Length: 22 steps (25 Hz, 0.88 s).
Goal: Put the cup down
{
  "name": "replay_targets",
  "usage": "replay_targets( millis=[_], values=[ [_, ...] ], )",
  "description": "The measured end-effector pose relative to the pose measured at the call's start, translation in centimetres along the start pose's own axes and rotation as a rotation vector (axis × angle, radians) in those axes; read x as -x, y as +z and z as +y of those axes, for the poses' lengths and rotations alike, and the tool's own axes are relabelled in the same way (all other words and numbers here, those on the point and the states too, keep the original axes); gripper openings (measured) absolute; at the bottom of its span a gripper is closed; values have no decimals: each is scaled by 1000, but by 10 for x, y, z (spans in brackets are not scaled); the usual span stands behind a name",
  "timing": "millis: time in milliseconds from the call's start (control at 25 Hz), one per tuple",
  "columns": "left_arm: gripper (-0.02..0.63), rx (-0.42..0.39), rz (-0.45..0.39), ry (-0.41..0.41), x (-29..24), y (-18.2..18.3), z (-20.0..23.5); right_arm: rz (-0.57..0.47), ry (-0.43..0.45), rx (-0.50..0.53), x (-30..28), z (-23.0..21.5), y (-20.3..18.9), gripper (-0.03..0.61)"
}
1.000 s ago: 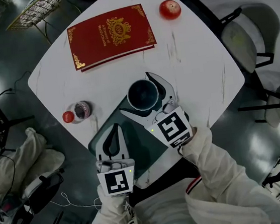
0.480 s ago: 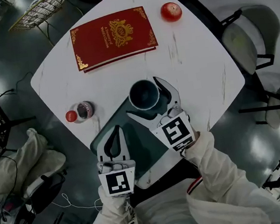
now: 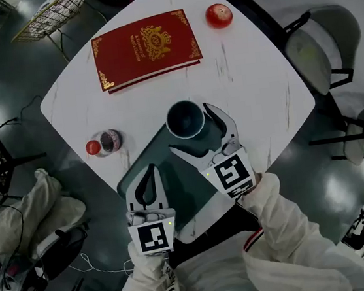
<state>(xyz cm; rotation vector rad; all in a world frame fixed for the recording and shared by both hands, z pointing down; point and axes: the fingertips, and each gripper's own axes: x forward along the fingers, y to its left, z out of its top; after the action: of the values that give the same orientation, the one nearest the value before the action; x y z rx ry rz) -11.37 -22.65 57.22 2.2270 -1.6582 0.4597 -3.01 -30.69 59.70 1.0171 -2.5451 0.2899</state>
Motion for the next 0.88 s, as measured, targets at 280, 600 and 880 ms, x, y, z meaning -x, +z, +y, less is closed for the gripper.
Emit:
replay_targets(
  millis=[280,600,880],
  values=[
    [11,-16,-38,-15,12,15,-2,12,-37,-6,24,7,3,522],
    [11,-69,-47,-52,37,26,1,-91,-90,-79,55,22,34,518],
    [11,-106,-84,-91,70,43,-4,-122,-130,-52,96,51,61,514]
  ],
)
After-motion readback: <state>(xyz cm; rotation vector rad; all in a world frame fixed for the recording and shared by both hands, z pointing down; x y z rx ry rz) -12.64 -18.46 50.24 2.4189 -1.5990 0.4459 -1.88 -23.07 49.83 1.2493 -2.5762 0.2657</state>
